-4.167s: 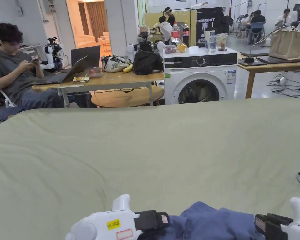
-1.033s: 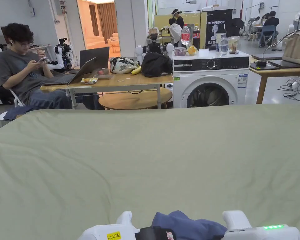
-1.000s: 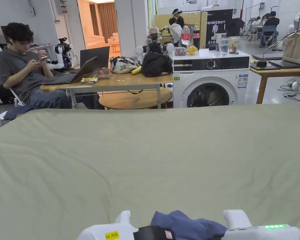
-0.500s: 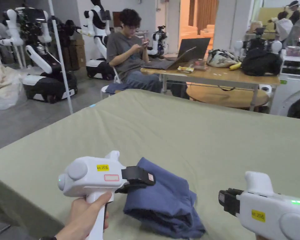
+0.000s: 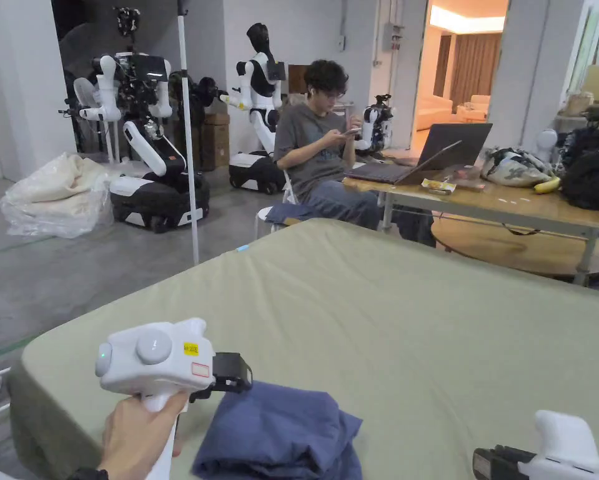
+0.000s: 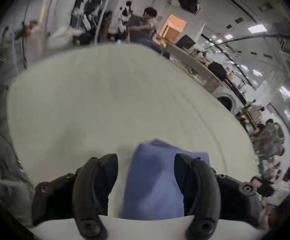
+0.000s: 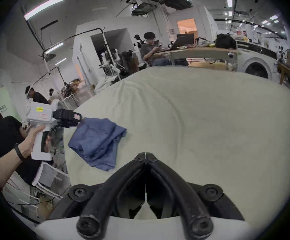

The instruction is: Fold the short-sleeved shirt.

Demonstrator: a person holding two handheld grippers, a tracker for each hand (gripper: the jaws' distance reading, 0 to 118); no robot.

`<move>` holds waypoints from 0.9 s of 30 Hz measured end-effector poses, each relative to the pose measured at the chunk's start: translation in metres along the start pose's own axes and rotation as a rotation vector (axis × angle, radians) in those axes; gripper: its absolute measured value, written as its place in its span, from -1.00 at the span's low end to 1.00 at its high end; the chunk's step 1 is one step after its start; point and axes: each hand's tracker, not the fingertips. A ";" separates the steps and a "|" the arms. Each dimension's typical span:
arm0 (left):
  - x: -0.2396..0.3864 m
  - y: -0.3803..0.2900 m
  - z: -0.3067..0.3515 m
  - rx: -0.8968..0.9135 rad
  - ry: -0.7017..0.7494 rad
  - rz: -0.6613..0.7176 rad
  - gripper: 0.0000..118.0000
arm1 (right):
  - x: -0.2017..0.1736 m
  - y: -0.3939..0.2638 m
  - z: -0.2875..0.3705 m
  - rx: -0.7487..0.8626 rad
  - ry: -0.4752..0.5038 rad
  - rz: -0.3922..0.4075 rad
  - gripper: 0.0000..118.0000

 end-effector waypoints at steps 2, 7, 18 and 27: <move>0.020 0.004 0.029 0.090 0.001 -0.050 0.16 | 0.014 0.001 0.025 0.036 -0.058 0.011 -1.00; 0.108 -0.004 0.101 0.317 -0.109 -0.189 0.16 | 0.047 0.001 0.104 0.175 -0.202 0.058 -1.00; 0.325 -0.075 0.176 0.610 -0.394 -0.584 -0.61 | 0.115 -0.021 0.294 0.419 -0.574 0.076 -1.00; 0.371 -0.132 0.156 0.565 -0.452 -0.596 -1.00 | 0.123 -0.050 0.327 0.488 -0.688 0.036 -1.00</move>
